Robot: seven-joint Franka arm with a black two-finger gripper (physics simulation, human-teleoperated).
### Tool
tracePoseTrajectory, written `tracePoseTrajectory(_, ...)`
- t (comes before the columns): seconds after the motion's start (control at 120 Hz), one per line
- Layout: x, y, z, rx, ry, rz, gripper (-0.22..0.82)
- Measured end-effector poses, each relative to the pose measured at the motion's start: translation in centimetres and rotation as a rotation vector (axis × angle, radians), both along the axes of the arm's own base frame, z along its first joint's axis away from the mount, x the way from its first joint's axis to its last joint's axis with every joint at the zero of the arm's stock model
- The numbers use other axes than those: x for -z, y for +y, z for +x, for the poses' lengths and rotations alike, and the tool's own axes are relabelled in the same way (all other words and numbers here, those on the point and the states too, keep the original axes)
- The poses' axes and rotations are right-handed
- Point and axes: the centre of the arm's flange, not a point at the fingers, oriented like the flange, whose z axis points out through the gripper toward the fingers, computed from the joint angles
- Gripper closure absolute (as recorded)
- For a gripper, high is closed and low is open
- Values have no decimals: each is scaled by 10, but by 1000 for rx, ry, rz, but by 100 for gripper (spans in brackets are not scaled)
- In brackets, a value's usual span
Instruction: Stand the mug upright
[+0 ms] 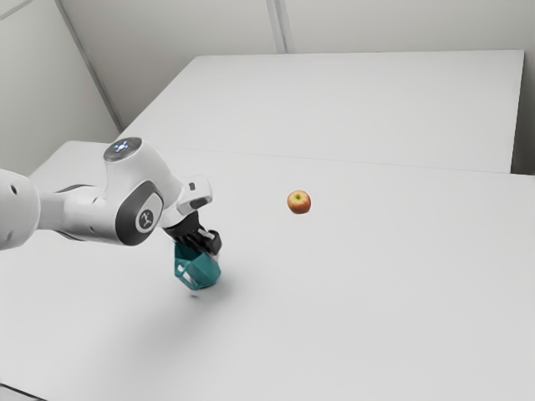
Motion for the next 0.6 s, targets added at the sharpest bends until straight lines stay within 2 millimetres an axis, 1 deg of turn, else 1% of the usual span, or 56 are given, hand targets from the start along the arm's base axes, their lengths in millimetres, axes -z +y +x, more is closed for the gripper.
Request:
tracePoseTrajectory(0.092,-6,0,0,-7,-12,-4,35)
tracePoseTrajectory(0.15,-14,-1,0,-9,-29,-7,32)
tracePoseTrajectory(0.233,-28,-5,-2,-3,-56,-10,28)
tracePoseTrajectory(0.3,-36,-8,-3,0,-70,-12,26)
tracePoseTrajectory(0.367,-44,-16,0,13,-81,-11,20)
tracePoseTrajectory(0.433,-68,-22,12,25,-87,-14,14)
tracePoseTrajectory(0.467,-86,-23,20,28,-87,-16,12)
tracePoseTrajectory(0.542,-144,-24,50,38,-107,-11,9)
tracePoseTrajectory(0.6,-180,-23,72,54,-105,16,7)
